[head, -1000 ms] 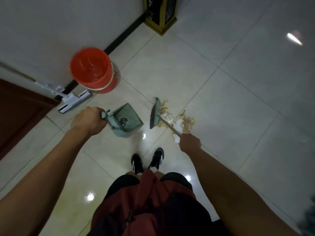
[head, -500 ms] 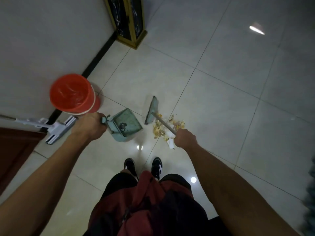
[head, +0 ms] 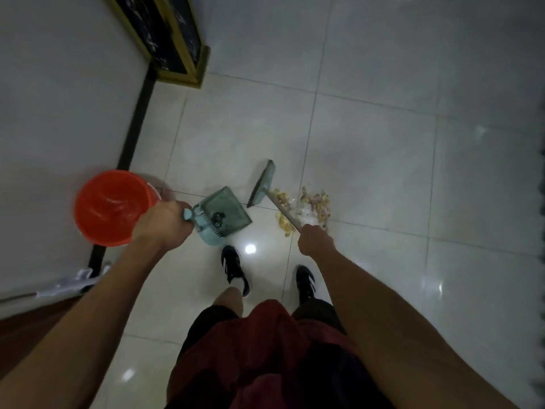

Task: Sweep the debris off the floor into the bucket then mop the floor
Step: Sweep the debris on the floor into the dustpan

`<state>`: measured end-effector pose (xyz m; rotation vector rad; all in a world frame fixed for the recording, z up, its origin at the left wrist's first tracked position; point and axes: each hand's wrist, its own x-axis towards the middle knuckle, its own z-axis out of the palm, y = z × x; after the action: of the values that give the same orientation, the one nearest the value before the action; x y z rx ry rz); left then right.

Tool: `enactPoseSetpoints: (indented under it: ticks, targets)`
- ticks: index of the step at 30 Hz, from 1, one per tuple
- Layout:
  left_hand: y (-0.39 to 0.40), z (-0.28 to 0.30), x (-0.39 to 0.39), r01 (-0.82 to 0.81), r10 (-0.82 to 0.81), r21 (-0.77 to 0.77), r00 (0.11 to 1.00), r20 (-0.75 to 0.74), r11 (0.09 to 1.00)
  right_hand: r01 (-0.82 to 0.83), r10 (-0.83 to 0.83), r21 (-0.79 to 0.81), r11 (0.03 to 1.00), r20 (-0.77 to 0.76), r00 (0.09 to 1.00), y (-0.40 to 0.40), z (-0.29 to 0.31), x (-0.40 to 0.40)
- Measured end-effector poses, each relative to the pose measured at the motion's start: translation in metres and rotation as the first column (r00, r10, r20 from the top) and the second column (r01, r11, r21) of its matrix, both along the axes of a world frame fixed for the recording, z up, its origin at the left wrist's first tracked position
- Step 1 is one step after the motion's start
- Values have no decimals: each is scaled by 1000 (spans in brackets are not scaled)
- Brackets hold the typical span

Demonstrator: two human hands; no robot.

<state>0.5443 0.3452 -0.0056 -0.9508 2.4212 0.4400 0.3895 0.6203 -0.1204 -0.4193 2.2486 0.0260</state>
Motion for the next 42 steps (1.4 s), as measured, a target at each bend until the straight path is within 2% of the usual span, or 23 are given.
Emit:
enactPoseSetpoints:
  ticks: [5, 12, 18, 22, 25, 27, 28, 29, 30, 33, 42]
  targets:
    - [-46, -20, -14, 143, -142, 76, 990, -10, 987, 185, -182, 52, 981, -67, 981, 2, 0, 32]
    - [-39, -31, -33, 301, -301, 69, 954, -8, 951, 320, -311, 113, 941, -91, 946, 31, 12, 64]
    - [-13, -34, -24, 383, -383, 31, 924, -17, 923, 519, -518, 2, 855, -42, 854, 70, 17, 88]
    - [4, -33, -21, 435, -435, 18, 900, -30, 900, 538, -546, -96, 838, -121, 829, 87, 16, 117]
    - [15, -32, -18, 464, -464, 8, 885, -27, 886, 617, -631, -129, 776, -150, 761, 88, 14, 135]
    - [19, -31, -18, 487, -487, 4, 873, -25, 873, 788, -787, -123, 603, 69, 613, 83, 11, 138]
    - [21, -31, -19, 496, -495, 3, 868, -24, 869, 850, -821, -112, 516, 218, 527, 79, 11, 138]
    - [21, -31, -20, 501, -501, 3, 865, -21, 865, 877, -816, -108, 469, 327, 477, 74, 11, 134]
    - [21, -31, -22, 507, -507, 7, 862, -19, 862, 872, -802, -129, 472, 349, 485, 69, 11, 129]
    - [18, -32, -30, 523, -523, 28, 852, -14, 852, 867, -821, -172, 468, 279, 498, 58, 6, 118]
    - [7, -48, -41, 535, -535, 75, 845, -9, 842, 841, -843, -144, 521, 66, 534, 57, -19, 88]
